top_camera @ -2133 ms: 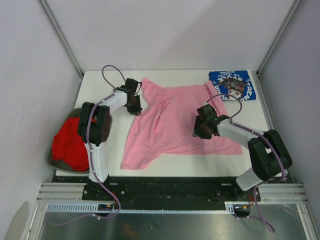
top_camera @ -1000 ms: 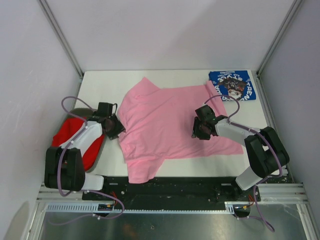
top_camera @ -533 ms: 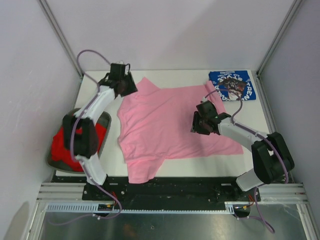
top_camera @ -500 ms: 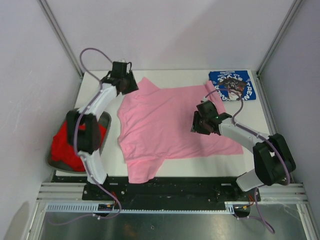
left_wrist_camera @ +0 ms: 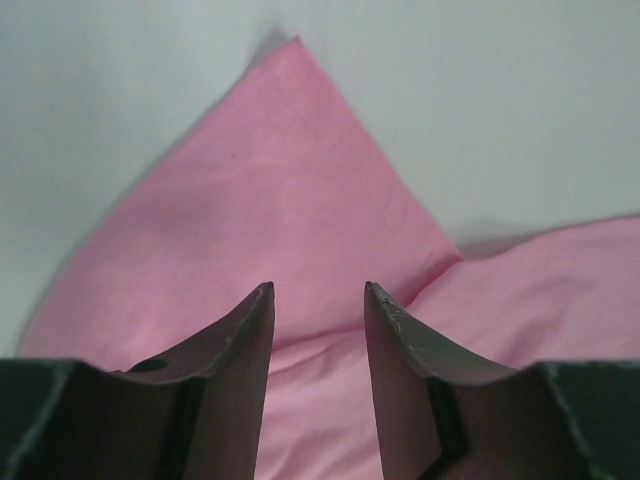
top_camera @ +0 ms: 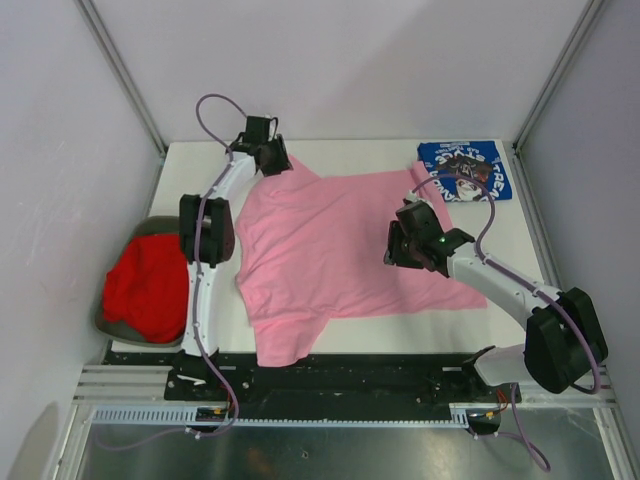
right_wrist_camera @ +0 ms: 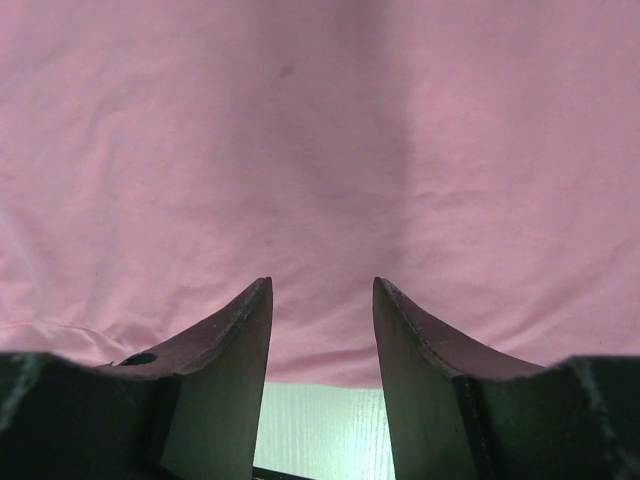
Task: Fold and stack the t-shirts
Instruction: Flatten out the tshirt
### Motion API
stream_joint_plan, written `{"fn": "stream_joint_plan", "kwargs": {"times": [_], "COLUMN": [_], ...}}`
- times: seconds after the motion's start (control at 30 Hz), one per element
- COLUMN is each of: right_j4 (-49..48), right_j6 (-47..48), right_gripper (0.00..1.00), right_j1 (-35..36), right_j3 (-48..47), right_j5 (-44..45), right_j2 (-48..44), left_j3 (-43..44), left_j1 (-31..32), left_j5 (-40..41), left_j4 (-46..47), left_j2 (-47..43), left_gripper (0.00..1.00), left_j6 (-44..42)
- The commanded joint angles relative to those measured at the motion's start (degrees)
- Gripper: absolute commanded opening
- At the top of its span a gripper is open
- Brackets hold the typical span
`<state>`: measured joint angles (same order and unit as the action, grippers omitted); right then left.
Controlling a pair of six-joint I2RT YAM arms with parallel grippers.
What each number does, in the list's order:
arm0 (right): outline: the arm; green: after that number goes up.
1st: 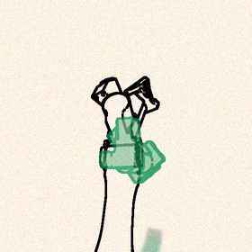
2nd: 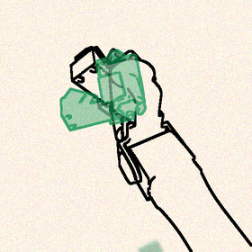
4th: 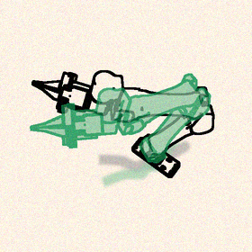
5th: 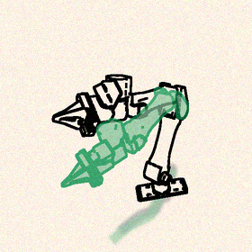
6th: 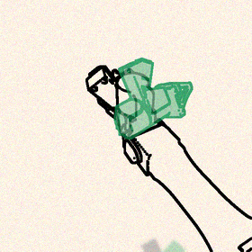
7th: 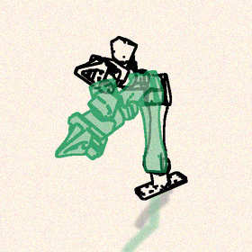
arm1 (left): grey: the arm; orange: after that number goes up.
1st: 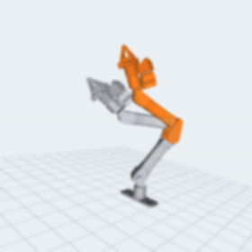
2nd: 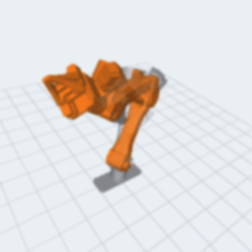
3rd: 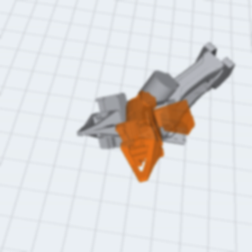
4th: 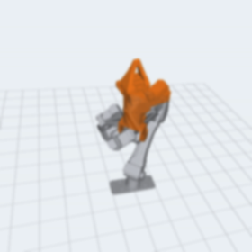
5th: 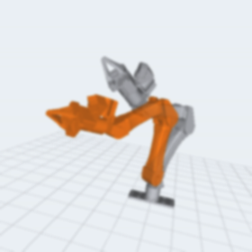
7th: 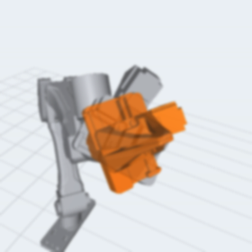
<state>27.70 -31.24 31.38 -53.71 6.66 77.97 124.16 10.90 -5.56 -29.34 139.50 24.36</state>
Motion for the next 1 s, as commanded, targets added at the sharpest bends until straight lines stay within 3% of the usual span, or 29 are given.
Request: {"fn": "stream_joint_plan", "kwargs": {"times": [0.0, 0.47, 0.97], "right_j4": [0.50, -0.65, -2.54], "right_j6": [1.37, 2.42, 4.06], "right_gripper": [0.49, 0.49, 0.50], "right_j1": [-0.19, -2.29, -6.08], "right_j3": [-2.10, -2.10, -3.83], "right_j5": [1.10, -2.22, -4.65], "right_j2": [-1.42, 0.01, 4.86], "left_j3": [5.25, 4.09, 20.32], "left_j1": [-0.70, -5.38, -10.65], "left_j5": [-4.74, -4.30, -6.14], "left_j4": [0.62, 0.60, 4.73], "left_j2": [3.53, 7.86, 19.94], "left_gripper": [0.45, 0.45, 0.45], "left_j6": [2.82, 15.69, 20.87]}}
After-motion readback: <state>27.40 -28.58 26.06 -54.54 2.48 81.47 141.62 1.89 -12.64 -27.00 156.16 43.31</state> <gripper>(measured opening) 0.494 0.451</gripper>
